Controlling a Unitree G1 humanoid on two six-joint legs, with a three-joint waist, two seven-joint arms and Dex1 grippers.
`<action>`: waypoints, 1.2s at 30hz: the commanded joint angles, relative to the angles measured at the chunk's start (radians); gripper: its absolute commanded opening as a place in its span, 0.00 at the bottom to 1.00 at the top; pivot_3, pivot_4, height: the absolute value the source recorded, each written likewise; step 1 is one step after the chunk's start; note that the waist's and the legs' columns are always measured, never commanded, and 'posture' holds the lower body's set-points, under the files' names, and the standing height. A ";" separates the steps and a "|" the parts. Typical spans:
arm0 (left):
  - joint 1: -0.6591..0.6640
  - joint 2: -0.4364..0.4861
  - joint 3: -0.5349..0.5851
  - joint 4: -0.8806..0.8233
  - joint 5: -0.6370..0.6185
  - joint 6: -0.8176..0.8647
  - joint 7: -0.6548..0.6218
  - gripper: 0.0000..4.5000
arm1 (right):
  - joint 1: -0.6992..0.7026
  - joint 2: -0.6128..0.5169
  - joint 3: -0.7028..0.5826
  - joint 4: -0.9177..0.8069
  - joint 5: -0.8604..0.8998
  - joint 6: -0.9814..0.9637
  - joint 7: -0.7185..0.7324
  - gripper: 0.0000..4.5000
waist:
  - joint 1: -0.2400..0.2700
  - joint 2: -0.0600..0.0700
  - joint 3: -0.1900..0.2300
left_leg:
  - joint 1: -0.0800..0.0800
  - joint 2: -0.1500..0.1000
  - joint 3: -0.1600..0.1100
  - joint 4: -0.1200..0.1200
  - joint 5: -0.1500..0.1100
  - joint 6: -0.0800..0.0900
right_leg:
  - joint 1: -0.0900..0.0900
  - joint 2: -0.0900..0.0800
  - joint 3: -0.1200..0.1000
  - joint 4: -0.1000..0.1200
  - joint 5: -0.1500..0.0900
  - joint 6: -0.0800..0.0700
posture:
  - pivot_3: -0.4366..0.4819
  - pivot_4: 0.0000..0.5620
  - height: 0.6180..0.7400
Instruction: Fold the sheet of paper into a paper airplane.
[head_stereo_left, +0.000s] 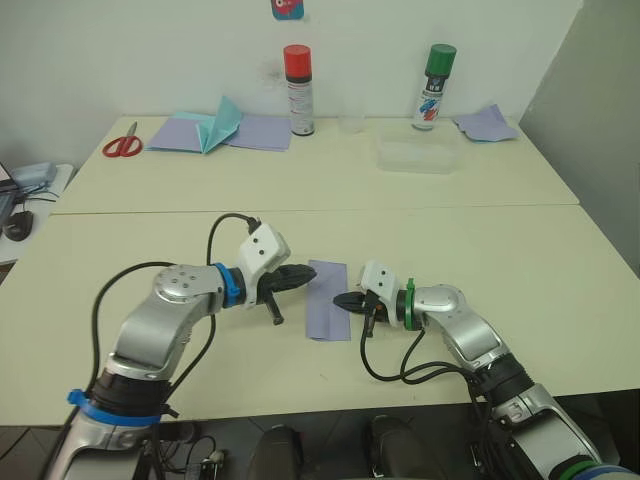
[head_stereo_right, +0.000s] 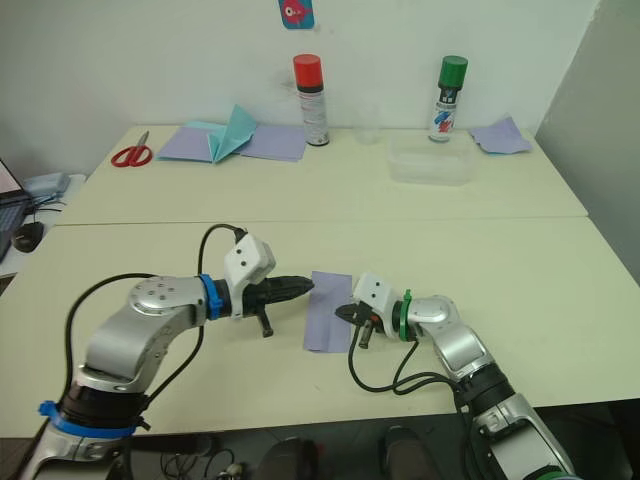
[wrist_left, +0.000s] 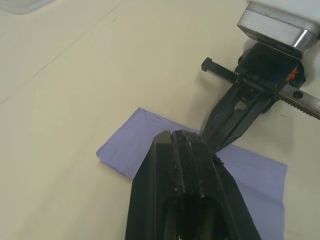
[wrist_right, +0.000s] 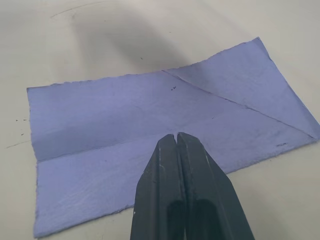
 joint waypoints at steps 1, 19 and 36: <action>0.007 -0.031 -0.074 0.070 0.053 -0.079 0.017 0.00 | 0.011 -0.010 0.004 -0.017 -0.006 0.021 0.013 0.01 | 0.000 0.000 0.000 | 0.000 0.000 0.000 0.000 0.000 0.000 | 0.000 0.000 0.000 0.000 0.000 0.000 | 0.48 0.27 1.00; 0.058 -0.042 -0.180 0.222 0.143 -0.186 -0.012 0.00 | 0.058 -0.103 0.007 -0.156 0.035 0.123 0.070 0.01 | 0.004 0.000 0.000 | -0.001 0.000 -0.001 -0.001 0.000 -0.001 | -0.001 0.000 -0.001 0.000 -0.002 -0.003 | 0.48 0.27 1.00; 0.080 -0.017 -0.222 0.219 0.181 -0.223 -0.047 0.00 | -0.099 0.008 -0.046 0.171 -0.056 0.016 -0.158 0.01 | 0.000 -0.001 -0.002 | 0.002 0.001 0.000 -0.001 0.000 -0.001 | 0.001 -0.001 0.000 0.000 -0.004 -0.007 | 0.48 0.27 1.00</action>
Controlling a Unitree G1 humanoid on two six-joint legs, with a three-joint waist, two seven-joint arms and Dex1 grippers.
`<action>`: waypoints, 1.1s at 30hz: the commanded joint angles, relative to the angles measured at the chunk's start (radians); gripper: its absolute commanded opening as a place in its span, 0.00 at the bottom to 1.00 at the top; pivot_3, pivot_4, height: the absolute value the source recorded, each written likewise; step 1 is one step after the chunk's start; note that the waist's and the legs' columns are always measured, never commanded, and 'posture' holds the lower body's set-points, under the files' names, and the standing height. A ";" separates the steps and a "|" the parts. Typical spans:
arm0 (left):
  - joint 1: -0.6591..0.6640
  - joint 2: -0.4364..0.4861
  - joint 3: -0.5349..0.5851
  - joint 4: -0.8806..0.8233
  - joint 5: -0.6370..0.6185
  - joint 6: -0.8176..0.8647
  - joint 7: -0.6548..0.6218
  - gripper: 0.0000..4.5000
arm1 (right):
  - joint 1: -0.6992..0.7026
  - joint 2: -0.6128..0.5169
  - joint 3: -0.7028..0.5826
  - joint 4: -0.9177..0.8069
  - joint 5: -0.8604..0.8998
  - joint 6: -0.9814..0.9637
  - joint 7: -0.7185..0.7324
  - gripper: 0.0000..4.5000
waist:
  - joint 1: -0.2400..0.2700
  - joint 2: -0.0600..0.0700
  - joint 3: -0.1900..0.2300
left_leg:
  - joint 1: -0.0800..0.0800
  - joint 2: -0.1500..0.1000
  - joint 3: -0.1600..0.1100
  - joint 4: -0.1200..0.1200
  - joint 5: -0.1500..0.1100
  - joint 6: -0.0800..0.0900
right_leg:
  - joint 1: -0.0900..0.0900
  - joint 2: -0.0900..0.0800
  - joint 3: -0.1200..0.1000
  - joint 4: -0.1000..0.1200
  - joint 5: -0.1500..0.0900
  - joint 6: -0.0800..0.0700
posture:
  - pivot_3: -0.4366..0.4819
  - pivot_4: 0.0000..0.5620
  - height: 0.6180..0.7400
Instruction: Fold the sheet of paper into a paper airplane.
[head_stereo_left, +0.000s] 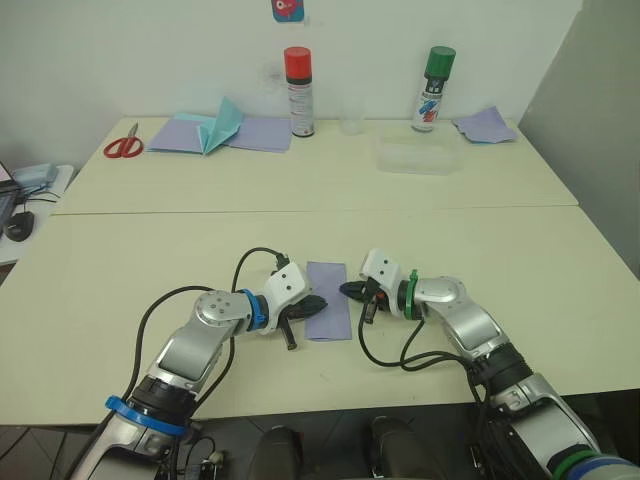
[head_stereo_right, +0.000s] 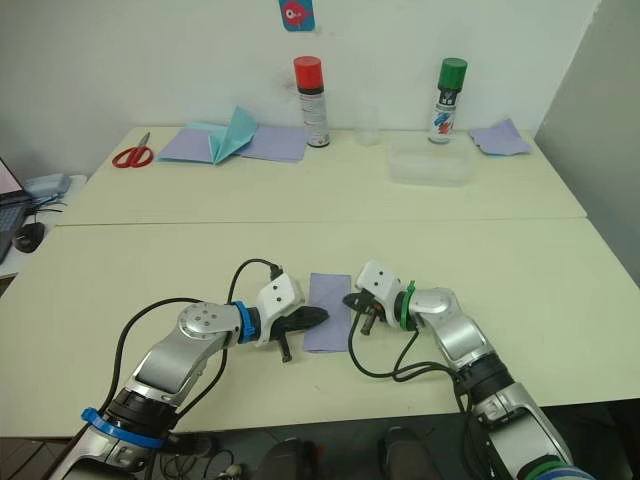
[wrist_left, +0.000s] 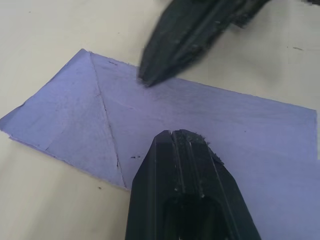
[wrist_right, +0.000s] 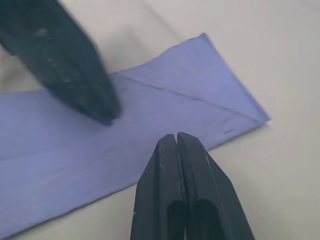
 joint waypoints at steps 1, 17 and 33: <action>0.038 0.017 -0.055 0.031 0.032 0.016 -0.032 0.00 | -0.035 0.012 -0.029 0.100 -0.043 -0.016 -0.066 0.01 | -0.001 0.000 0.000 | 0.000 0.000 0.000 0.000 0.000 0.000 | 0.000 0.000 0.000 0.000 0.000 0.000 | 0.48 0.27 1.00; 0.026 0.021 -0.064 0.061 0.051 -0.009 -0.044 0.00 | -0.151 0.064 -0.144 0.285 -0.024 -0.168 -0.149 0.01 | 0.000 0.000 0.000 | 0.000 0.000 0.000 -0.001 0.000 0.000 | 0.000 -0.002 0.001 0.000 0.000 0.000 | 0.48 0.27 1.00; 0.006 -0.013 -0.064 0.107 0.063 -0.049 -0.037 0.00 | 0.062 0.005 -0.044 -0.111 0.041 0.054 0.089 0.01 | 0.009 0.000 0.000 | -0.001 -0.001 -0.001 -0.002 0.000 0.000 | 0.000 -0.003 0.000 0.000 -0.001 -0.001 | 0.48 0.27 1.00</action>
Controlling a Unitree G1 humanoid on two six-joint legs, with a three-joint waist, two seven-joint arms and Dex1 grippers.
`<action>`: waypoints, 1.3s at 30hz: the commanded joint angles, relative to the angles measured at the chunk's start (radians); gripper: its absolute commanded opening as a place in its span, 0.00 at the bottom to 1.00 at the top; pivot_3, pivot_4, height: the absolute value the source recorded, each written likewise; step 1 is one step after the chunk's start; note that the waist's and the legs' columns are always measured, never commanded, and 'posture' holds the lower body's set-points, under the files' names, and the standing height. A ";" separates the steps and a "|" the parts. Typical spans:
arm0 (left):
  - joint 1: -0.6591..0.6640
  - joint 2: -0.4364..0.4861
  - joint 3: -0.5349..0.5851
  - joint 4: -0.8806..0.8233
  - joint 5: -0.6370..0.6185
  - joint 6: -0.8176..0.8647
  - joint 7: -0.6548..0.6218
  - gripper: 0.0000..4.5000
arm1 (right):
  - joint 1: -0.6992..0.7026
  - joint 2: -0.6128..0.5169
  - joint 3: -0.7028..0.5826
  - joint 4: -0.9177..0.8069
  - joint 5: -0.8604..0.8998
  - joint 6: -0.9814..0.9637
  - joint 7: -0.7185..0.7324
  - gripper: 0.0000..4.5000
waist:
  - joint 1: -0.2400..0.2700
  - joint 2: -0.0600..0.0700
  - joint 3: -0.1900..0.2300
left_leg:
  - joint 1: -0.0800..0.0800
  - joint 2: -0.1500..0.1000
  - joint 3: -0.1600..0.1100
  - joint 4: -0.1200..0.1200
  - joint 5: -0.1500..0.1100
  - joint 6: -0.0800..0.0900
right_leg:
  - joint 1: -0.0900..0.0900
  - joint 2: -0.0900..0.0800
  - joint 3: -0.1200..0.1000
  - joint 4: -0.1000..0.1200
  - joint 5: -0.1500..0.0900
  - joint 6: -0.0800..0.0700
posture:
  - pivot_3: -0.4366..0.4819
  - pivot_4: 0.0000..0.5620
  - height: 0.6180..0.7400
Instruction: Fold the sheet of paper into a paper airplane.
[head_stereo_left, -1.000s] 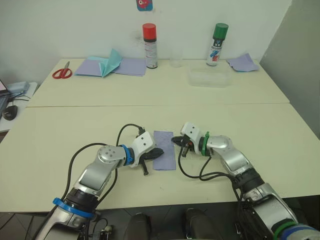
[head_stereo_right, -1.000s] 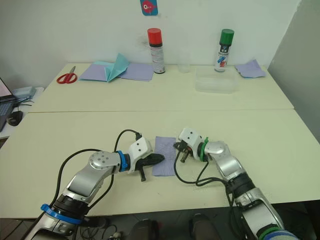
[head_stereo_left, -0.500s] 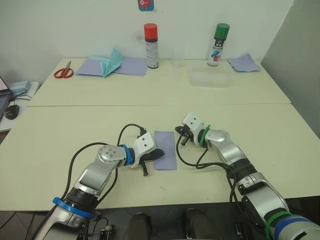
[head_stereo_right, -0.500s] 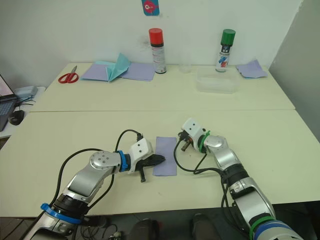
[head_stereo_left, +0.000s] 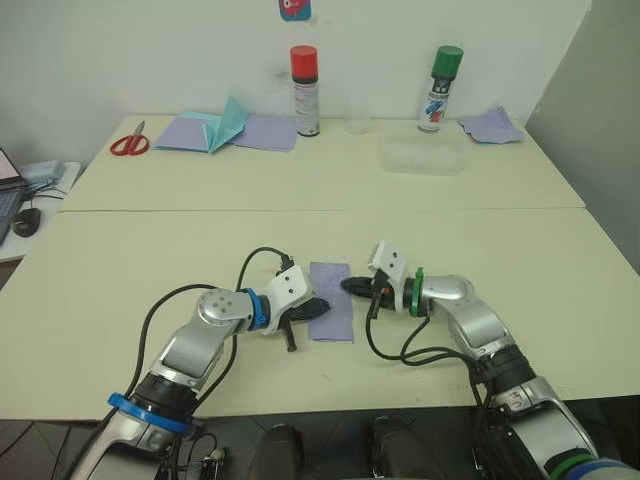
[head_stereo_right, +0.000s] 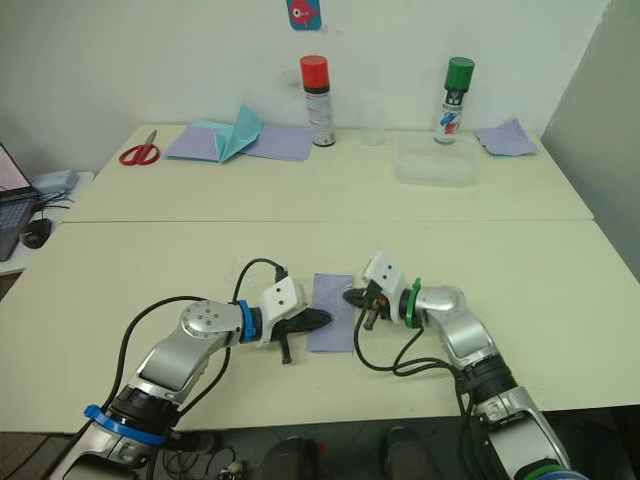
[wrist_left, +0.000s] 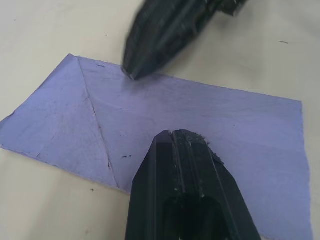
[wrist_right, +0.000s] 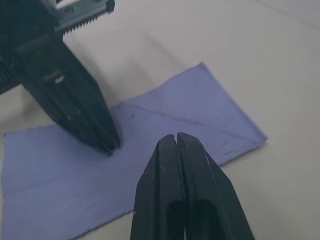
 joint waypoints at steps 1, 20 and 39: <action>0.027 -0.001 -0.051 0.052 0.047 0.015 0.000 0.00 | 0.009 -0.016 0.024 -0.040 -0.026 -0.003 0.002 0.01 | 0.001 0.000 0.000 | 0.000 0.000 0.000 0.000 0.000 0.000 | 0.000 0.000 0.000 0.000 0.000 0.000 | 0.48 0.27 1.00; 0.057 0.001 -0.069 0.065 0.071 -0.042 -0.010 0.00 | 0.127 -0.225 0.119 -0.328 0.058 0.242 0.235 0.01 | 0.015 -0.001 -0.013 | 0.001 0.000 0.000 -0.005 -0.001 -0.001 | 0.000 -0.002 -0.001 -0.003 -0.003 -0.003 | 0.48 0.27 1.00; 0.023 -0.012 -0.061 0.112 0.075 -0.071 -0.014 0.00 | 0.069 -0.091 0.063 -0.176 -0.025 0.148 -0.035 0.01 | 0.015 -0.001 -0.013 | 0.001 -0.001 0.001 -0.007 -0.001 0.000 | 0.000 -0.002 -0.001 -0.005 -0.002 -0.003 | 0.48 0.27 1.00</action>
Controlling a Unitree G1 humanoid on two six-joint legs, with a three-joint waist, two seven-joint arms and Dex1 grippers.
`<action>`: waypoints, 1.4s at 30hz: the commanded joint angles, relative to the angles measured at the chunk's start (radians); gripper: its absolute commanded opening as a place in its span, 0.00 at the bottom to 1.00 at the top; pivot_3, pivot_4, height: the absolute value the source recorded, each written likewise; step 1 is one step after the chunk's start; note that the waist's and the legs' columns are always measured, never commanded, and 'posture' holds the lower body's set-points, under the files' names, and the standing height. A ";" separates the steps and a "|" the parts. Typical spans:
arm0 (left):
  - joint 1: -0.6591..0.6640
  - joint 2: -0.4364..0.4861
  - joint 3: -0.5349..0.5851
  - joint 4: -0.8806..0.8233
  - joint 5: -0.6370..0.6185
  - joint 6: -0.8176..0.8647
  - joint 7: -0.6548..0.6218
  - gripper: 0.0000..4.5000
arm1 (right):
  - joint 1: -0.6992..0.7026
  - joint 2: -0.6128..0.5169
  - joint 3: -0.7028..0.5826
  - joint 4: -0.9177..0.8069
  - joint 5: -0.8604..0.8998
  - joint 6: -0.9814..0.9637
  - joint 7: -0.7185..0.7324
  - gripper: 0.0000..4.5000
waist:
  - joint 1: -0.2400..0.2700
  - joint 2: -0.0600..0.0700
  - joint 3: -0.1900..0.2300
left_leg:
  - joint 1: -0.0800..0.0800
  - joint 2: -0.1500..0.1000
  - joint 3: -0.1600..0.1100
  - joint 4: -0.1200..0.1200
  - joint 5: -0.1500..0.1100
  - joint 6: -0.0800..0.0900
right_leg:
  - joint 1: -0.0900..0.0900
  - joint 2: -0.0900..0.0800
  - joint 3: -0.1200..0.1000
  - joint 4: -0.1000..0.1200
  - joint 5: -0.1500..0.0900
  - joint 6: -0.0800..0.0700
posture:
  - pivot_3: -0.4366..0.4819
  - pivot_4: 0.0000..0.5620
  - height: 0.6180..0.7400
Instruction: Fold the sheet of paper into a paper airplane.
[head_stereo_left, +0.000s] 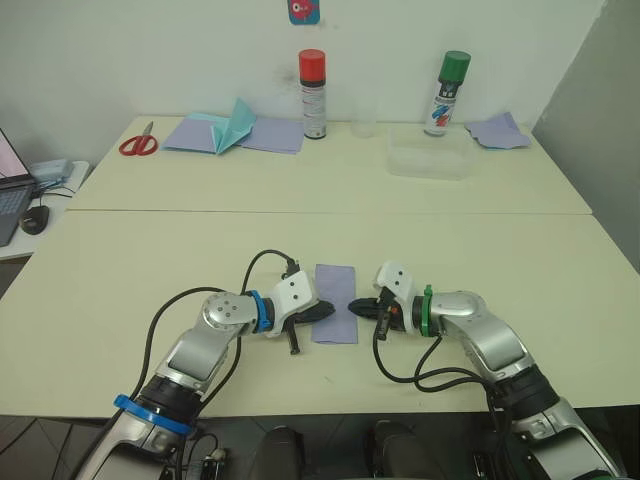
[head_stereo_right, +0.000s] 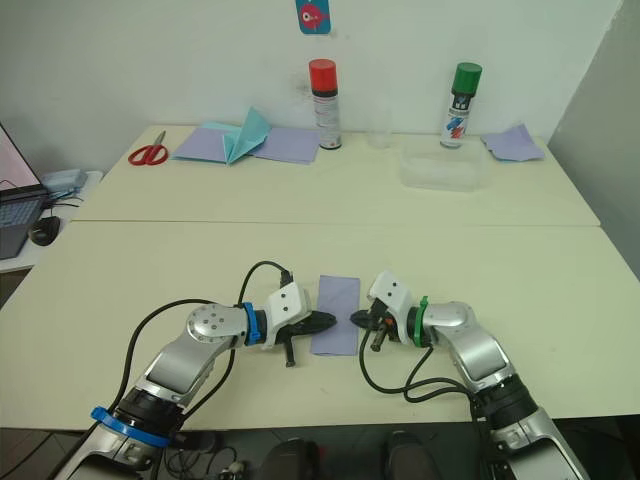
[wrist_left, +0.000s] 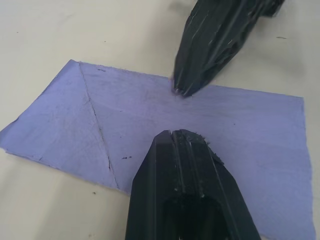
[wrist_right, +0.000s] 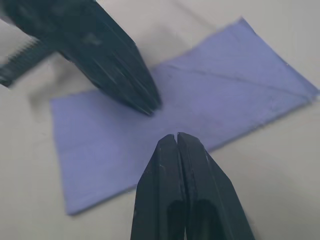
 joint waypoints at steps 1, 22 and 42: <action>0.019 -0.001 -0.043 0.071 0.045 0.029 -0.005 0.00 | -0.006 -0.012 0.029 0.022 -0.041 -0.026 -0.005 0.01 | 0.000 0.000 0.000 | 0.000 0.000 -0.001 0.000 0.000 0.000 | 0.000 0.000 0.000 0.000 0.000 0.000 | 0.48 0.27 1.00; 0.126 -0.076 0.374 -0.167 -0.381 0.324 0.146 0.66 | -0.034 0.005 0.035 0.085 -0.041 -0.037 -0.008 0.00 | -0.010 -0.005 0.005 | 0.000 0.002 -0.001 -0.003 0.000 0.000 | -0.001 0.000 -0.002 0.001 0.002 0.004 | 0.48 0.27 1.00; 0.195 -0.063 0.342 -0.202 -0.391 0.369 0.165 0.01 | -0.052 0.010 0.034 0.100 -0.041 -0.037 0.000 0.00 | -0.011 -0.006 0.006 | 0.000 0.002 -0.002 -0.004 0.000 0.000 | -0.002 -0.002 0.001 0.000 0.000 -0.001 | 0.48 0.27 1.00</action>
